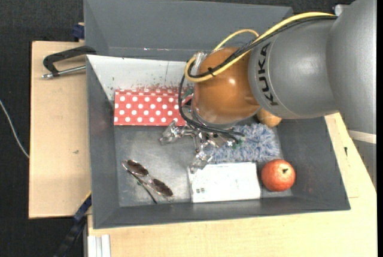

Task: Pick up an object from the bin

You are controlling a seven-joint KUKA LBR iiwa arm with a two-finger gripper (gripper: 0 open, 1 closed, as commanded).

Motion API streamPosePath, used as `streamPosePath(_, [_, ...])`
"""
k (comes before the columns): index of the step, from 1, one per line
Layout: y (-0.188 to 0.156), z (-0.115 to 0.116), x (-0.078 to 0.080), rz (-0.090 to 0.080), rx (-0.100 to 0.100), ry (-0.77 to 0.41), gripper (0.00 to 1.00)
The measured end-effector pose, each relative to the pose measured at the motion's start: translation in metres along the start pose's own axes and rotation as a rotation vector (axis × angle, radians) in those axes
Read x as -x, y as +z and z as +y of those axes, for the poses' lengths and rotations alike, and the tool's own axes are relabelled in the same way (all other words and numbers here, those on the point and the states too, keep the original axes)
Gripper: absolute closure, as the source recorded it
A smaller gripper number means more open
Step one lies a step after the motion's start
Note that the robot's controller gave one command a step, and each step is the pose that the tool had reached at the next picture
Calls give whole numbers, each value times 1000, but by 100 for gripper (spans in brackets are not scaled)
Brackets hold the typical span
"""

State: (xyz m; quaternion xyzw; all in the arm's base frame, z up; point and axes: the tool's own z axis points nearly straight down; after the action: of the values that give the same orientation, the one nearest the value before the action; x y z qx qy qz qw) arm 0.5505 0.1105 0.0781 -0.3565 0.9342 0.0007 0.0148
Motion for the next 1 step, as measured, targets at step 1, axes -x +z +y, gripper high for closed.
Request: streamPosePath(1, [0, 0, 0, 1, 0, 0, 0])
